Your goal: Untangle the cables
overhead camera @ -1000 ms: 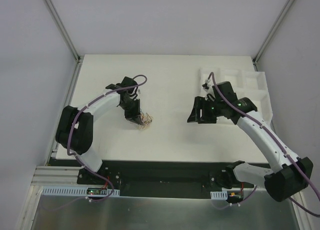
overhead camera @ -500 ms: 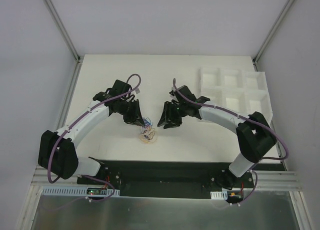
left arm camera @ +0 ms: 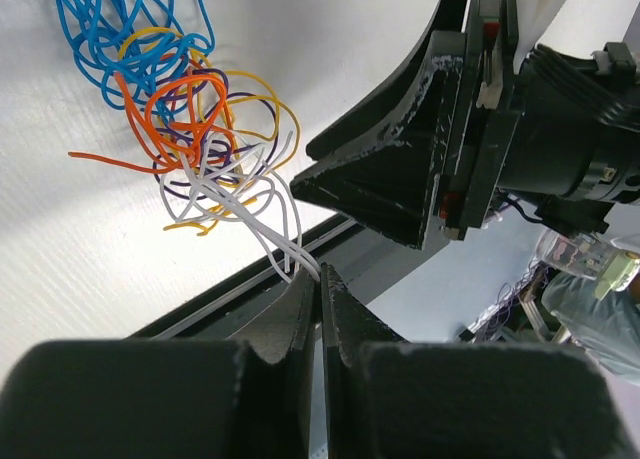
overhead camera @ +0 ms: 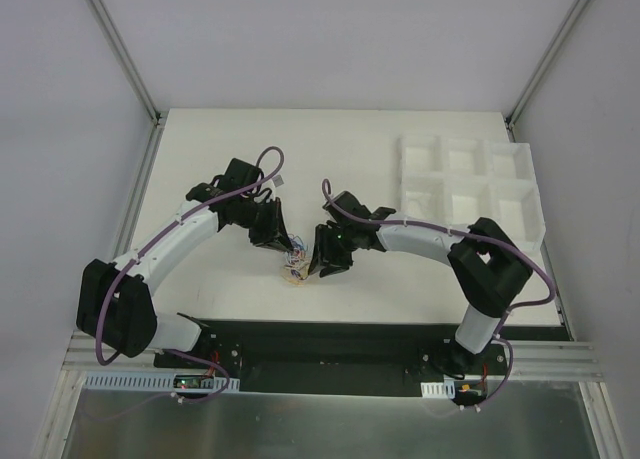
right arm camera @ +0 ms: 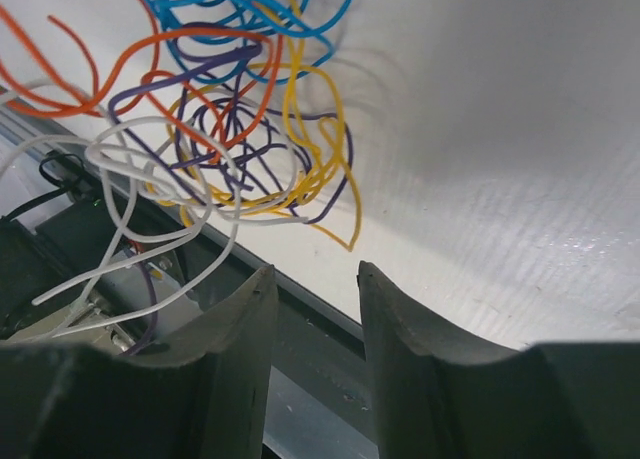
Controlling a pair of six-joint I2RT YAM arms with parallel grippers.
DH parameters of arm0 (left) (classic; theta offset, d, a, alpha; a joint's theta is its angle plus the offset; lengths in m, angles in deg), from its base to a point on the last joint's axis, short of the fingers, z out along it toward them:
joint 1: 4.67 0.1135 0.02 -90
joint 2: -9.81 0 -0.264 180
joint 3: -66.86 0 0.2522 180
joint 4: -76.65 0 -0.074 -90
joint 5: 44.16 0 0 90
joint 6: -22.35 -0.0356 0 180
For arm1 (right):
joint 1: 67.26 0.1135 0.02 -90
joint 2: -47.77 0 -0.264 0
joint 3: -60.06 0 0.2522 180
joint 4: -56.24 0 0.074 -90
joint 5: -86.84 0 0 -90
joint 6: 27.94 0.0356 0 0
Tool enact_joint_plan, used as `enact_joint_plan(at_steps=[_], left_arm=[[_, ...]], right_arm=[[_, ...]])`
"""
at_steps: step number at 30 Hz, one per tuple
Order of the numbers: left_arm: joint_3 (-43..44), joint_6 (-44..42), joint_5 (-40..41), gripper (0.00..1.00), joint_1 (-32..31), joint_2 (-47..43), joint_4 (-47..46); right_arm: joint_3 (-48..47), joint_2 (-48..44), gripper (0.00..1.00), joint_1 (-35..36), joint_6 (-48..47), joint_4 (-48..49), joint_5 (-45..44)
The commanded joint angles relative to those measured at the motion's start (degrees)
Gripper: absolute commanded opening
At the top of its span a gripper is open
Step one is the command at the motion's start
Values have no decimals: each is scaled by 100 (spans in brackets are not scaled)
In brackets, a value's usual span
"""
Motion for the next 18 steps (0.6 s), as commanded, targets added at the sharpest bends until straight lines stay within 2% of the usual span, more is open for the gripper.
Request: enact_joint_plan(at_steps=[1,7,18], left_arm=[[32,-194,-302,0,-21,31,-70],[67,-282,-407,0,-21,128,-53],[-29,-308,-487,0,-21,119,-35]], right_arm=[[32,-1,40,-41,-144,-73,-408],[50,192,36,-24,-311,-3,-444],[-644,799,24,134,-426,59,-549]])
